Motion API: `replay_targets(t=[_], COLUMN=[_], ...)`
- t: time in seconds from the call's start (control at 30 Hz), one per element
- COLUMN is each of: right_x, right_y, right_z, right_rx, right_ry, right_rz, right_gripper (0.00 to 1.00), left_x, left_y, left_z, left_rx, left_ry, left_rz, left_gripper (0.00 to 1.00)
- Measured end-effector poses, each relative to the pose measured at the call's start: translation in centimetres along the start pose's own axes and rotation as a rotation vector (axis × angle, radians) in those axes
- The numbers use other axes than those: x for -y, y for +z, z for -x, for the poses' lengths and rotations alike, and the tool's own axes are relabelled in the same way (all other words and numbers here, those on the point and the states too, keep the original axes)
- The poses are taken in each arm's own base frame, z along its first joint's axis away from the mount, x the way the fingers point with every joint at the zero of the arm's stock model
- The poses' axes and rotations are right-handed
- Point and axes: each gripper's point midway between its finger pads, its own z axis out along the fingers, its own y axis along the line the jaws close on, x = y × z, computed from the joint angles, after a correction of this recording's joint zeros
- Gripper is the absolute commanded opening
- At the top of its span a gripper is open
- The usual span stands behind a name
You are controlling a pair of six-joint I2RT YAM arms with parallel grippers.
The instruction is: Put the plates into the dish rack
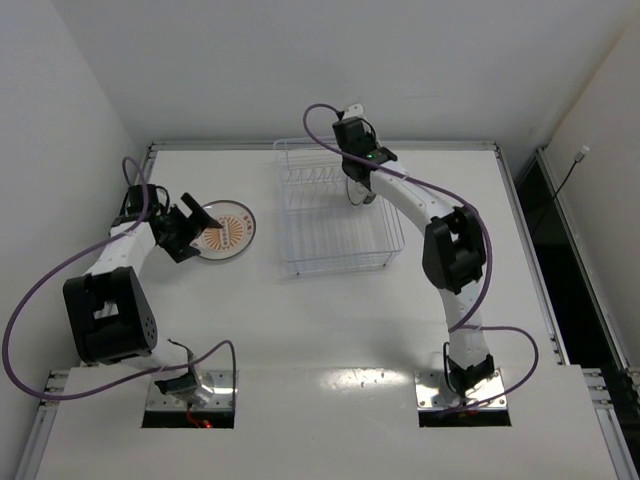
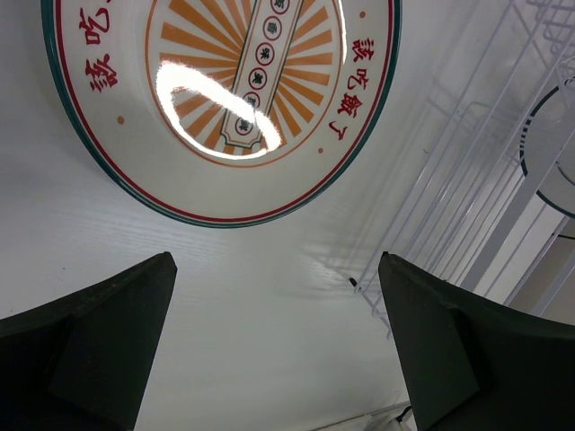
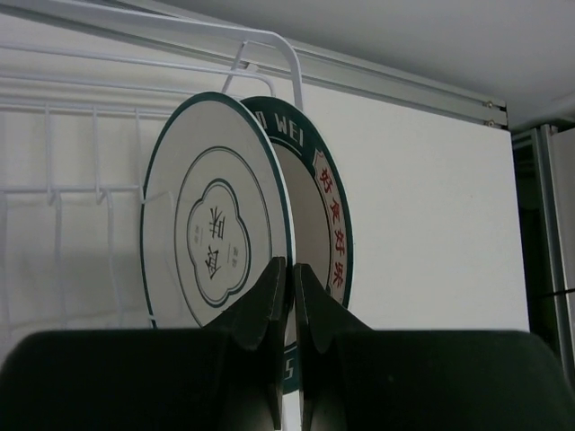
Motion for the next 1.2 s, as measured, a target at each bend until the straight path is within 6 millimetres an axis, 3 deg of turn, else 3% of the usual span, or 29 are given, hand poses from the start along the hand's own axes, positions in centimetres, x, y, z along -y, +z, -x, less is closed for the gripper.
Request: replay_targets(t=[0.1, 0.13, 0.23, 0.27, 0.33, 0.37, 0.47, 0.67, 0.73, 0.8, 0.93, 1.07, 1.2], right_x=[-0.2, -0.4, -1.1, -1.5, -1.7, -1.4, 0.4, 7.7, 10.0, 11.6, 13.0, 13.2, 13.1], right_y=[-0.2, -0.4, -1.2, -1.6, -2.7, -3.8, -8.0, -20.7, -24.5, -27.1, -29.4, -29.7, -29.5], right_z=[0.2, 0.2, -0.4, -0.7, -1.1, -1.0, 0.4, 8.6, 9.6, 9.3, 6.5, 4.0, 2.9], right_rx=[-0.009, -0.02, -0.067, -0.082, -0.113, -0.117, -0.102, 0.157, 0.226, 0.256, 0.229, 0.17, 0.136], right_ry=[0.03, 0.04, 0.065, 0.069, 0.087, 0.103, 0.164, 0.388, 0.432, 0.453, 0.451, 0.428, 0.419], right_rz=[0.023, 0.039, 0.093, 0.119, 0.167, 0.191, 0.263, 0.435, 0.477, 0.504, 0.508, 0.498, 0.492], right_gripper=[0.13, 0.32, 0.59, 0.77, 0.95, 1.0, 1.0, 1.0, 1.0, 1.0, 1.0, 1.0, 1.0], left_x=[-0.1, -0.2, -0.3, -0.4, -0.7, -0.9, -1.5, -3.3, -3.9, -4.2, -4.4, -5.4, -7.2], left_y=[0.2, 0.3, 0.5, 0.6, 0.7, 0.8, 1.1, 1.3, 1.4, 1.5, 1.9, 3.2, 4.8], left_z=[-0.1, -0.1, -0.3, -0.3, -0.5, -0.7, -0.9, -0.9, -1.0, -0.9, -0.1, 0.5, 0.2], left_rx=[-0.003, -0.003, -0.003, -0.003, -0.005, -0.006, -0.003, 0.05, 0.066, 0.081, 0.122, 0.141, 0.125], left_ry=[0.0, 0.0, 0.001, 0.003, 0.003, 0.001, -0.002, -0.024, -0.042, -0.059, -0.084, -0.107, -0.143], left_rz=[0.0, -0.001, -0.003, -0.003, 0.0, 0.004, 0.024, 0.091, 0.11, 0.127, 0.135, 0.171, 0.23], left_gripper=[0.95, 0.95, 0.95, 0.95, 0.95, 0.95, 0.92, 0.92, 0.92, 0.88, 0.74, 0.66, 0.59])
